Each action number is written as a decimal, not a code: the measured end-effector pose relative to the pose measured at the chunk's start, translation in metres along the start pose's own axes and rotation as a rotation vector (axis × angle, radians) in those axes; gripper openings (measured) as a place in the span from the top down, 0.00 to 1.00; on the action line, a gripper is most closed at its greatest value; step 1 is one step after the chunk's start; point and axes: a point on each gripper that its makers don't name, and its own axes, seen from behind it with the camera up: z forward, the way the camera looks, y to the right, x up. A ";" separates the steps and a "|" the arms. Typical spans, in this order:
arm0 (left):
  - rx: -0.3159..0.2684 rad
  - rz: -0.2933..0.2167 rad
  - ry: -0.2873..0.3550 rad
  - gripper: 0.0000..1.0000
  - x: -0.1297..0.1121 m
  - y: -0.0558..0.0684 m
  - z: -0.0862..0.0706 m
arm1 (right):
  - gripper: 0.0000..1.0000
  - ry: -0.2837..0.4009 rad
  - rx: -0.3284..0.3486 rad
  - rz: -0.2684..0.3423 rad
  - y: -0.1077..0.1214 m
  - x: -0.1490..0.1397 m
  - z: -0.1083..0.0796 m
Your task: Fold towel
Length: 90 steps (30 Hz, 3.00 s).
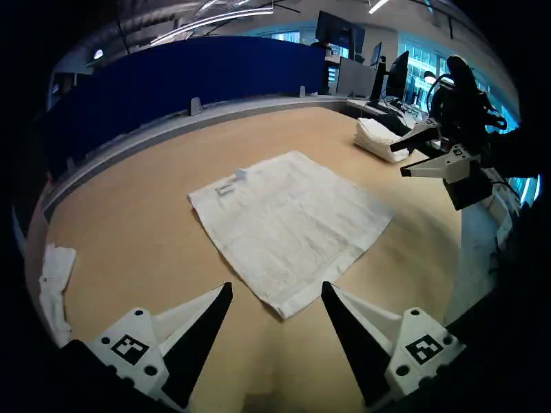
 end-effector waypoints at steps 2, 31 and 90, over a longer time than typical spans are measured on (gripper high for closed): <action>-0.007 -0.007 -0.019 0.04 -0.009 0.003 0.005 | 0.00 -0.023 0.006 0.006 -0.002 -0.013 0.004; 0.058 -0.017 -0.160 0.31 -0.053 0.003 0.033 | 0.42 -0.156 0.069 0.039 -0.023 -0.093 0.034; 0.079 -0.123 -0.145 0.97 -0.032 0.006 0.012 | 0.88 -0.130 0.083 0.074 -0.024 -0.067 0.023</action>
